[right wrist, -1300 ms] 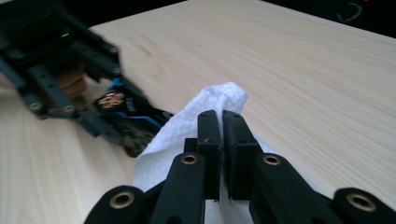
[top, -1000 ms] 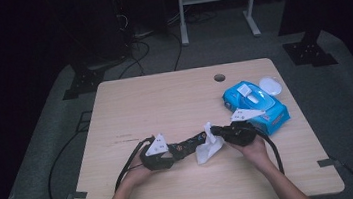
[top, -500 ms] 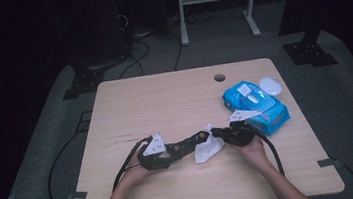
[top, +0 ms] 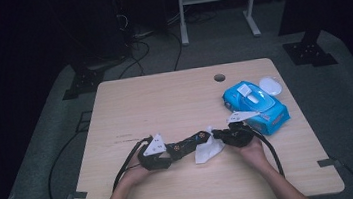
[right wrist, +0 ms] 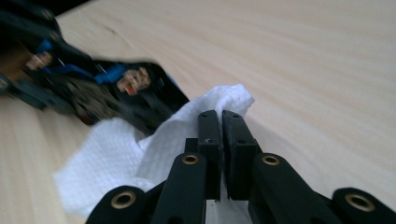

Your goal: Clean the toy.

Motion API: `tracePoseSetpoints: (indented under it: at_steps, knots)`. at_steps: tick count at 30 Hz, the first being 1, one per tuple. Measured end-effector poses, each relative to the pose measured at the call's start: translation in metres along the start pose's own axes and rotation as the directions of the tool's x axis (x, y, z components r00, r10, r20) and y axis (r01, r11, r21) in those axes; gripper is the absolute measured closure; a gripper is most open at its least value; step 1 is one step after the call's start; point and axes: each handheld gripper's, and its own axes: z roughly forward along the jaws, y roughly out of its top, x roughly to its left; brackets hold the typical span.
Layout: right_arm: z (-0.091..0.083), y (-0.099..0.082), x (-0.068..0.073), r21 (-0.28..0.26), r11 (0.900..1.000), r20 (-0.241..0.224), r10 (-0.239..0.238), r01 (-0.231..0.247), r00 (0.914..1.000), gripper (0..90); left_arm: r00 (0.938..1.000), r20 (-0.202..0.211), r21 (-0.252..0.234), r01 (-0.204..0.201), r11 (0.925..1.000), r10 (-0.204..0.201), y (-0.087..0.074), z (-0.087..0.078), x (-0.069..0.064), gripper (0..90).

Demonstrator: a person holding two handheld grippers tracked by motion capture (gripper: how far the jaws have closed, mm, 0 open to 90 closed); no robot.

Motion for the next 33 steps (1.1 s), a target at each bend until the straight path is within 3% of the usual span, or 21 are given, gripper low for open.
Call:
tracePoseSetpoints:
  at_steps: [4, 12, 19, 22, 28, 33]
  knots:
    - [-0.006, 0.005, 0.002, -0.037, 0.9993, -0.011, -0.008, 0.008, 0.9999, 86.0, 1.0000, 0.000, 0.004, -0.001, 1.0000, 0.001, 0.000, 0.000, 0.000, 56.6]
    - [0.008, -0.006, -0.003, 0.060, 0.9981, 0.004, 0.012, -0.012, 0.9999, 86.0, 1.0000, 0.001, 0.000, 0.002, 1.0000, -0.002, 0.000, 0.000, 0.000, 56.5]
    - [0.009, -0.007, -0.004, 0.077, 0.9968, 0.007, 0.019, -0.019, 0.9998, 86.0, 1.0000, 0.001, 0.004, -0.003, 1.0000, 0.003, 0.000, 0.000, 0.000, 56.5]
    - [0.007, -0.005, -0.002, 0.069, 0.9976, 0.013, 0.010, -0.011, 0.9999, 86.1, 1.0000, 0.001, 0.001, 0.002, 1.0000, -0.002, 0.000, 0.000, 0.000, 56.5]
    - [-0.006, 0.008, 0.006, -0.013, 0.9999, 0.001, -0.009, 0.009, 1.0000, 86.0, 1.0000, 0.004, -0.002, 0.002, 1.0000, -0.002, 0.000, 0.000, 0.000, 56.4]
    - [-0.004, 0.005, 0.004, 0.012, 0.9999, 0.004, -0.002, 0.002, 1.0000, 86.0, 1.0000, 0.001, 0.018, -0.005, 0.9998, 0.005, -0.001, 0.003, 0.000, 55.9]
